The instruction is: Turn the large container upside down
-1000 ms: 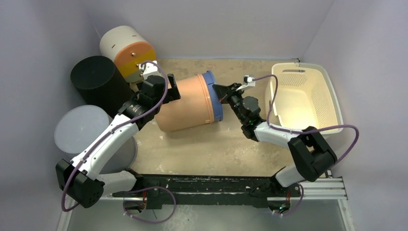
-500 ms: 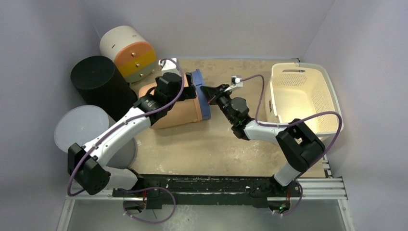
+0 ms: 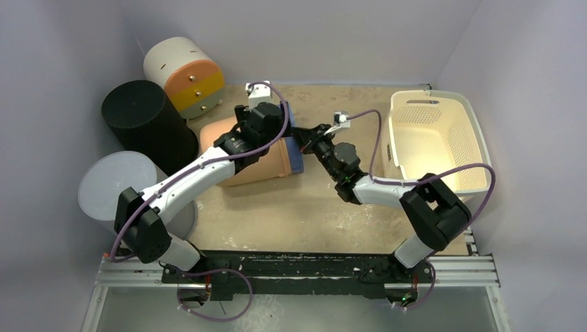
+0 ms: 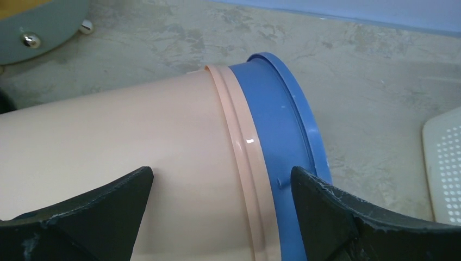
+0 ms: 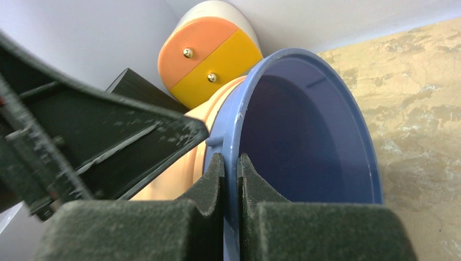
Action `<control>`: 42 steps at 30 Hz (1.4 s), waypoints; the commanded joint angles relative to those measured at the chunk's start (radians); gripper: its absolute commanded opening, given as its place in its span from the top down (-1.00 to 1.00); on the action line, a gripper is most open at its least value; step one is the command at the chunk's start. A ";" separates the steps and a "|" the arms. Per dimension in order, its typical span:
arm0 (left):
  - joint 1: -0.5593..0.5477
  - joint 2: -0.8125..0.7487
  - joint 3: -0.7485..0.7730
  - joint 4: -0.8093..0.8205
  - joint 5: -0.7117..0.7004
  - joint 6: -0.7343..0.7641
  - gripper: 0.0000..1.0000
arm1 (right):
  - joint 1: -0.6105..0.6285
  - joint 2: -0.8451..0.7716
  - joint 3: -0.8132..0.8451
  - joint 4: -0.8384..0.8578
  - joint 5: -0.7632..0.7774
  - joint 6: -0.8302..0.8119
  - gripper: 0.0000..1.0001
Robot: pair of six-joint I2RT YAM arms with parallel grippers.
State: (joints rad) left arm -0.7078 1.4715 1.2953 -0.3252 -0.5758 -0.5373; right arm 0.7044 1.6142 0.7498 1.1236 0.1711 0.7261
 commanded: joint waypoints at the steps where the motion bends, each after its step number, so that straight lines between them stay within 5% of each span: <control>1: -0.014 0.099 0.026 -0.200 -0.050 0.010 -0.89 | 0.007 -0.044 -0.069 -0.177 0.020 -0.045 1.00; 11: -0.014 0.137 0.033 -0.350 -0.065 -0.026 -0.79 | 0.008 -0.182 -0.102 -0.286 0.050 -0.049 1.00; 17: -0.014 0.091 -0.098 -0.356 -0.096 -0.057 -0.79 | -0.006 -0.187 -0.089 -0.316 0.108 -0.064 1.00; 28: 0.023 0.018 -0.267 -0.339 -0.125 -0.095 -0.81 | -0.245 -0.280 -0.140 -0.380 0.114 -0.078 1.00; 36: 0.028 0.020 -0.238 -0.322 -0.113 -0.086 -0.81 | -0.253 -0.298 -0.127 -0.381 0.098 -0.130 1.00; 42: -0.002 0.004 0.016 -0.381 -0.123 -0.036 -0.85 | -0.209 -0.215 -0.136 -0.287 0.012 -0.048 1.00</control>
State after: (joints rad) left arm -0.6750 1.4384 1.2049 -0.3996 -0.7879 -0.6300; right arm 0.4934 1.3254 0.6384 0.8589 0.0898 0.6498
